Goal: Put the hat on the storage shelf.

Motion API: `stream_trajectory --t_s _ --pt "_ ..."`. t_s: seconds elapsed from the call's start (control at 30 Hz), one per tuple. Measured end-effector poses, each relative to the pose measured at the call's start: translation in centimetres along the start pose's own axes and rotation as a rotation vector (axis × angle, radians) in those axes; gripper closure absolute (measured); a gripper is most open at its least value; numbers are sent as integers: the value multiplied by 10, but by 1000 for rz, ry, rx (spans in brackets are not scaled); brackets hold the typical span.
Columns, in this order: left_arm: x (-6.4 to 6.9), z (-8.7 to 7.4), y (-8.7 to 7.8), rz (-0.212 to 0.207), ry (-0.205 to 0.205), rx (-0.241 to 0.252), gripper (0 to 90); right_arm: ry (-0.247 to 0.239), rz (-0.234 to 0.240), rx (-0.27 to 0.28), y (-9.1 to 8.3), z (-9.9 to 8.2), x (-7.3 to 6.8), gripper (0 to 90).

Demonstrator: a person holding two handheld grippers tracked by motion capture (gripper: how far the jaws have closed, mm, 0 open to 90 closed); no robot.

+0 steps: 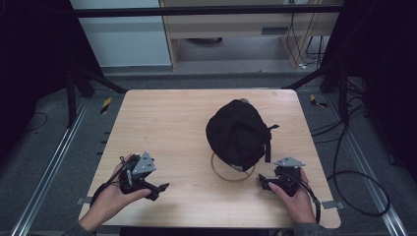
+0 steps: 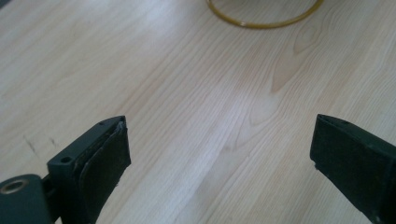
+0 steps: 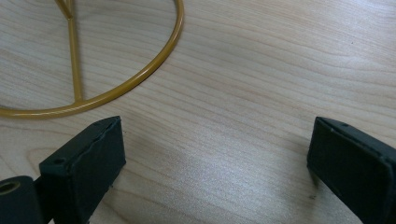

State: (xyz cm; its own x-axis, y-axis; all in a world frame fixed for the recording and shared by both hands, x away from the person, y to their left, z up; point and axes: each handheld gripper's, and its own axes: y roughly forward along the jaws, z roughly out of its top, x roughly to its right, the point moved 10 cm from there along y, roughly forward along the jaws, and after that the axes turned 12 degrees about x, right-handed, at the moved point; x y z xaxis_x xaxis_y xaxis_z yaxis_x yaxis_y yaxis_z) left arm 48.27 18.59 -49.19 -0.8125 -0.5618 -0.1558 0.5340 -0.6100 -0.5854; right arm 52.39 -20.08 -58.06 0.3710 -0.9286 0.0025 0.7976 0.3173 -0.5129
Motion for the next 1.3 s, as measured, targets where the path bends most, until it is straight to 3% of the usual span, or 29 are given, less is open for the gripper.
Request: stream_trajectory --t_s 0.33,0.5,0.8,1.3 --pt "-17 -47 3 25 -100 -41 47 -6 0 1 0 0 0 43" --pt "-27 -63 5 35 -148 -54 46 -6 -1 1 0 0 1 43" --pt "-47 -79 13 59 -209 -49 45 5 1 -2 -1 0 -1 43" --pt "-63 -90 26 87 -238 -21 42 3 2 -2 -1 0 0 43"
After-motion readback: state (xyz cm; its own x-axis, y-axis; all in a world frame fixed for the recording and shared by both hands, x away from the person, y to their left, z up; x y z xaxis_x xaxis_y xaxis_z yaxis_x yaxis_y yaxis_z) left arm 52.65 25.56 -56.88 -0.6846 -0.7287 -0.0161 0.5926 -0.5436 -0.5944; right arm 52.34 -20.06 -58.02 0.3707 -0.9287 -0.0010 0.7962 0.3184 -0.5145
